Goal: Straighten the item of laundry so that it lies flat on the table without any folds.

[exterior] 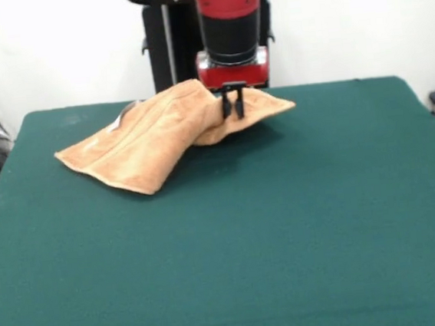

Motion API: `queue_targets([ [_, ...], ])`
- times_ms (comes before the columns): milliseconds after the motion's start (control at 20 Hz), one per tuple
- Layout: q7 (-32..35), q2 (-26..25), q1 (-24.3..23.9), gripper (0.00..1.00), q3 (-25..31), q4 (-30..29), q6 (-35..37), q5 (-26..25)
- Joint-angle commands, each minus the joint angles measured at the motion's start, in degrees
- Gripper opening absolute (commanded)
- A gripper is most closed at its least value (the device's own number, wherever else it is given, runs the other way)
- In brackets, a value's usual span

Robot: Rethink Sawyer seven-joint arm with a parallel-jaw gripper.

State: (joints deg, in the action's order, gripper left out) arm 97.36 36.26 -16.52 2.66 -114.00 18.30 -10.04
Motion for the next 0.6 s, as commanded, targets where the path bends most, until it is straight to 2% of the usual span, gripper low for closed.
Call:
queue_targets([
  [50,18.32,-6.08,4.82,0.00,0.38,-4.82,-7.21,5.96],
  [600,15.87,-7.39,5.44,0.00,-0.58,-4.42,-8.87,8.73],
])
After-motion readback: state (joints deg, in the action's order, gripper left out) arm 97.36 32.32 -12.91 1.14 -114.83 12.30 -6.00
